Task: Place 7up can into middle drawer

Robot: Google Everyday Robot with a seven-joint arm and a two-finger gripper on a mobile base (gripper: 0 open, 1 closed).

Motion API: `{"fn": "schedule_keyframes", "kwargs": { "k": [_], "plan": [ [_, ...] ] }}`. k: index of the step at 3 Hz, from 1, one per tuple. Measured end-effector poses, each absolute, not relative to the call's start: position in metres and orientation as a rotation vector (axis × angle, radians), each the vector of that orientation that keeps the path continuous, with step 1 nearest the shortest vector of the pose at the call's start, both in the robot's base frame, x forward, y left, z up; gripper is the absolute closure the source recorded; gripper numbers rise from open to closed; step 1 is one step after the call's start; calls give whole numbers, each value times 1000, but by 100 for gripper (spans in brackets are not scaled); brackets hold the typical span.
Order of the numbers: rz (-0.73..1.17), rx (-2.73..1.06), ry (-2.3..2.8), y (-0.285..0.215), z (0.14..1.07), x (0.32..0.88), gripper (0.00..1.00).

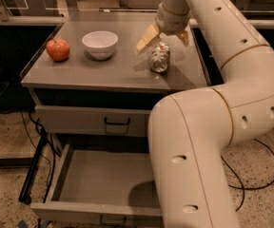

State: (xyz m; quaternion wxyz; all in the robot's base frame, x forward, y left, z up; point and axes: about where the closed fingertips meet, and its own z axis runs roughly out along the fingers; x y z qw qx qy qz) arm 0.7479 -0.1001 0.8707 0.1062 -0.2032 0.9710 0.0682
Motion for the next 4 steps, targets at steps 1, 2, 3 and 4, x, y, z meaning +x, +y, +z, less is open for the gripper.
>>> {"fn": "schedule_keyframes", "kwargs": {
  "k": [1,2,3,4],
  "plan": [
    [196,-574,2876,-100,856,757,0],
    [190,-562,2886,-100,845,763,0],
    [193,-561,2887,-96,836,769,1],
    [198,-553,2854,-93,834,779,23]
  ]
}}
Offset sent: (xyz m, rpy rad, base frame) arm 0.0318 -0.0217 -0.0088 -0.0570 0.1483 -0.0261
